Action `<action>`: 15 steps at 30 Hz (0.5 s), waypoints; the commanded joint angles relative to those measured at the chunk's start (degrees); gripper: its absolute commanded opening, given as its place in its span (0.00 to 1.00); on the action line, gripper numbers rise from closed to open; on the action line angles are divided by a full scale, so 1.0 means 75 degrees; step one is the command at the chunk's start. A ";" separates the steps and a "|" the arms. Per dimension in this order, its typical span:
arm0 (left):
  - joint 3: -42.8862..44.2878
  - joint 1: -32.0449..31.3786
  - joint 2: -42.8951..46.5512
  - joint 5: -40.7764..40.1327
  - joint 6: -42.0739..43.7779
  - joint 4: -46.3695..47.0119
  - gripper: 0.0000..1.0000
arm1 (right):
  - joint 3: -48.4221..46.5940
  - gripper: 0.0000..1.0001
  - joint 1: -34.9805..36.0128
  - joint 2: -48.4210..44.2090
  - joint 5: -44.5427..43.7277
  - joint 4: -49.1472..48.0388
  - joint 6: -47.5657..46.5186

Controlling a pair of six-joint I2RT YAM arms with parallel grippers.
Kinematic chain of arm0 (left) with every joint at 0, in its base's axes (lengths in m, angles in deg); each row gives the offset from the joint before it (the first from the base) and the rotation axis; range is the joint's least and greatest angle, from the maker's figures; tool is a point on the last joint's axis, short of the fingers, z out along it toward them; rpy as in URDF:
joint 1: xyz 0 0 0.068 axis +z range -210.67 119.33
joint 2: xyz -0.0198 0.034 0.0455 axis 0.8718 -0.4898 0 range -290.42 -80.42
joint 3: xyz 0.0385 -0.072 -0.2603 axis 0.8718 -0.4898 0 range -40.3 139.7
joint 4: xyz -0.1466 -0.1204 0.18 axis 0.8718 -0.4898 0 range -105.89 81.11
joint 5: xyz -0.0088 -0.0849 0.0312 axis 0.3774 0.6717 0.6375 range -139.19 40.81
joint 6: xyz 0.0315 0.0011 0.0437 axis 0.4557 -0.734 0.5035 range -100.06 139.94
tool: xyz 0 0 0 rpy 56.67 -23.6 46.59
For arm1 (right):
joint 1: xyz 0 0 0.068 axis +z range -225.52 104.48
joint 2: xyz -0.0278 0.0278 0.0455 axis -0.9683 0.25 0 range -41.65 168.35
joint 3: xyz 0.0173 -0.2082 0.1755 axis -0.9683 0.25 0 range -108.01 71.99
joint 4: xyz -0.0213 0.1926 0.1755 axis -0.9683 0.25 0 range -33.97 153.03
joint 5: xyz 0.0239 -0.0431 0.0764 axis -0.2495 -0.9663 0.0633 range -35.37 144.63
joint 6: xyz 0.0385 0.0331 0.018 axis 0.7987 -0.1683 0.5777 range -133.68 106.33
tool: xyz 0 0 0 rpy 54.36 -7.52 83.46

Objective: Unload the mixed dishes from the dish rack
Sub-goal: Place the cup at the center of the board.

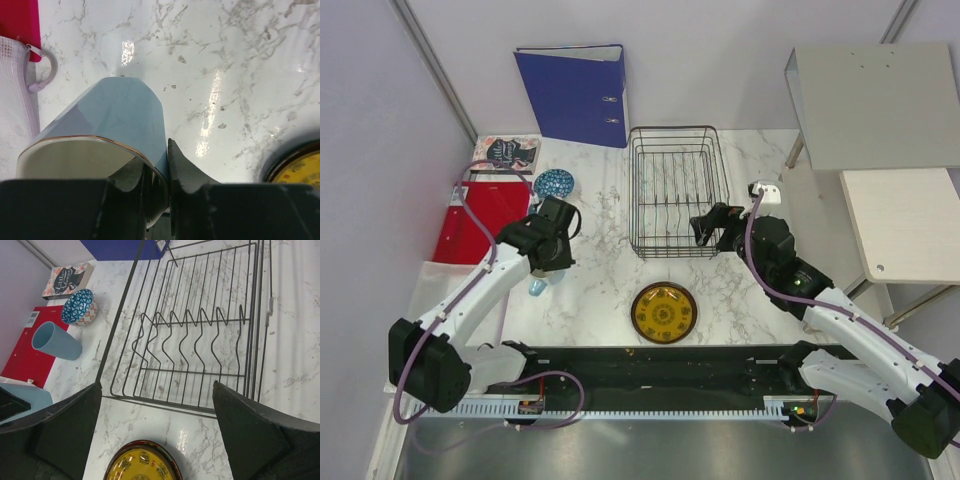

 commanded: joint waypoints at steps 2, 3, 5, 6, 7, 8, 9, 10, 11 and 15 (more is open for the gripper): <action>0.0252 0.0077 -0.0660 -0.0789 0.0091 0.0589 0.02 | 0.0211 0.98 0.0019 -0.0254 -0.0160 0.0041 -0.0215; 0.0322 0.0077 -0.0801 -0.0859 0.0080 0.0612 0.02 | 0.0235 0.98 0.0019 -0.0254 -0.0160 0.0053 -0.0215; 0.0545 0.0124 -0.1270 -0.0859 0.0138 0.0694 0.02 | 0.0293 0.98 0.0019 -0.0254 -0.0136 0.0053 -0.0180; 0.0627 0.0159 -0.1410 -0.0871 0.0150 0.0730 0.02 | 0.0317 0.98 0.0019 -0.0254 -0.0113 0.0041 -0.0168; 0.0720 0.0183 -0.1586 -0.0836 0.0161 0.0765 0.02 | 0.0340 0.98 0.0019 -0.0254 -0.0090 0.0030 -0.0156; 0.0895 0.0264 -0.1843 -0.0778 0.0185 0.0800 0.02 | 0.0387 0.98 0.0019 -0.0254 -0.0066 0.0030 -0.0133; 0.0978 0.0300 -0.1985 -0.0719 0.0197 0.0823 0.02 | 0.0411 0.98 0.0031 -0.0277 -0.0020 0.0018 -0.0133; 0.1095 0.0335 -0.2067 -0.0661 0.0208 0.0882 0.02 | 0.0434 0.98 0.0031 -0.0301 -0.0007 0.0018 -0.0109; 0.1143 0.0428 -0.2138 -0.0602 0.0220 0.0952 0.02 | 0.0481 0.98 0.0019 -0.0324 0.0004 -0.0005 -0.0121; 0.1249 0.0674 -0.2454 -0.0274 0.0255 0.1186 0.02 | 0.0587 0.98 0.0031 -0.0418 0.0016 -0.0006 -0.0156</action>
